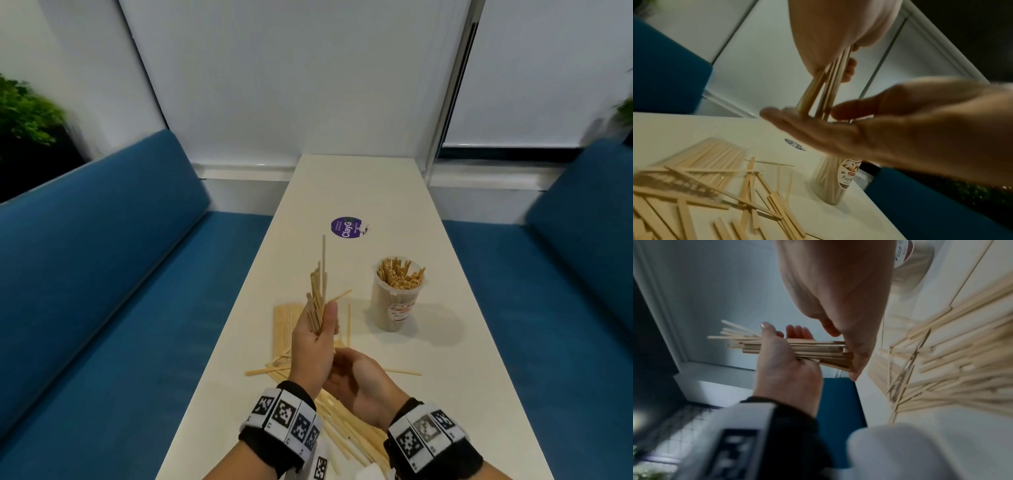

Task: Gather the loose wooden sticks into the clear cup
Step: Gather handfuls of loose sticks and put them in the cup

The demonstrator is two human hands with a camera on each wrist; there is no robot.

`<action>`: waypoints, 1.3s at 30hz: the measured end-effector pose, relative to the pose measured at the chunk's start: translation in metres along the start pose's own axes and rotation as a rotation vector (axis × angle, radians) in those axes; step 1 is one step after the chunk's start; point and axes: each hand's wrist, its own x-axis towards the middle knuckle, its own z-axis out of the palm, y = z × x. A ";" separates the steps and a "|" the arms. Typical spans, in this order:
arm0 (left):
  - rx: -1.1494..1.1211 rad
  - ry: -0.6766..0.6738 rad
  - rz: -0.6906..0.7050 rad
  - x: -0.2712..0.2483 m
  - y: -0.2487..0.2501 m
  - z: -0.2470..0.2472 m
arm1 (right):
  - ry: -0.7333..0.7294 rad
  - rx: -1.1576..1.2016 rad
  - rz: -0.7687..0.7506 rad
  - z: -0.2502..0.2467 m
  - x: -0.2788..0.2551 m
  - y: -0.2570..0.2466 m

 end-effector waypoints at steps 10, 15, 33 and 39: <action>-0.058 -0.280 -0.181 -0.011 0.004 -0.006 | -0.150 -0.600 -0.397 -0.010 -0.018 -0.031; -0.030 -0.644 -0.352 -0.022 0.003 -0.003 | -0.293 -0.726 -0.438 0.009 -0.035 -0.055; -0.538 -0.508 -0.822 -0.012 -0.006 -0.028 | -0.115 -0.468 -1.006 0.039 -0.053 -0.056; -0.853 -0.193 -0.911 -0.016 0.001 -0.016 | -0.204 -0.513 -0.925 0.043 -0.048 -0.036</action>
